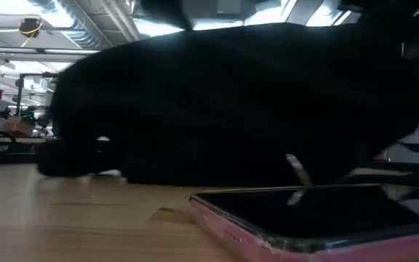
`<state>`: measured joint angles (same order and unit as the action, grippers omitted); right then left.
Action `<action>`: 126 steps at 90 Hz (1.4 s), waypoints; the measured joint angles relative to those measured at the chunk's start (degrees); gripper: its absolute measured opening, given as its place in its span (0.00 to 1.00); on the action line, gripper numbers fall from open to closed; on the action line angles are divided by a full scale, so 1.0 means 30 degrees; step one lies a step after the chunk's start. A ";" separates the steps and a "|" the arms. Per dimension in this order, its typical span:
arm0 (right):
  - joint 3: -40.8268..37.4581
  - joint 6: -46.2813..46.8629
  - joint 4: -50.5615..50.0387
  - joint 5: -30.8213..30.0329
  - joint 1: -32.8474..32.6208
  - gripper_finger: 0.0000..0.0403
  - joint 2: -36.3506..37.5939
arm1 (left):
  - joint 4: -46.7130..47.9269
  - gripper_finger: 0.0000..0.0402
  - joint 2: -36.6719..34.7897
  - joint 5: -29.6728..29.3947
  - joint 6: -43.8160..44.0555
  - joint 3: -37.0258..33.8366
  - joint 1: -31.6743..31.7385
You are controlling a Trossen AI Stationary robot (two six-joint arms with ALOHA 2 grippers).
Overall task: Unpack backpack
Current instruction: Adjust the black backpack
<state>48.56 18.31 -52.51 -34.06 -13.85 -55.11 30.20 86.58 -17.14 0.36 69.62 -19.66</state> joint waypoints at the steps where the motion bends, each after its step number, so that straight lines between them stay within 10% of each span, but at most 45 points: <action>1: 0.0000 -0.0194 0.0227 0.0000 0.0000 0.79 -0.0019 | -0.0262 0.48 0.0018 0.0003 -0.0070 -0.0304 -0.0104; 21: 0.0004 -0.3203 0.3240 -0.2491 0.0015 0.80 -0.0218 | -0.6969 0.45 0.0395 -0.2195 -0.0392 -0.4044 -0.1364; 57: 0.0079 -1.1090 1.4415 -0.2684 -0.0554 0.80 -0.0125 | -0.9057 0.44 0.0446 -0.4902 -0.0372 -0.5352 -0.0020; 78: 0.0058 -0.7712 1.1581 0.6849 -0.1065 0.80 -0.2415 | -1.0485 0.44 0.0446 -0.5707 -0.1274 -0.5352 -0.0004; 110: 0.0058 -0.9187 1.1873 0.7296 -0.3639 0.76 -1.0599 | -1.0228 0.44 0.0446 -0.5764 -0.0595 -0.5352 0.1426; 126: 0.0058 -0.9190 1.2215 0.3831 -0.4757 0.68 -1.1198 | -1.0461 0.44 0.0446 -0.5742 -0.0369 -0.5503 0.1474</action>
<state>48.73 -9.26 -15.86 -22.57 -28.12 -88.71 -1.18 87.92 -34.37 -0.75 53.11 -15.23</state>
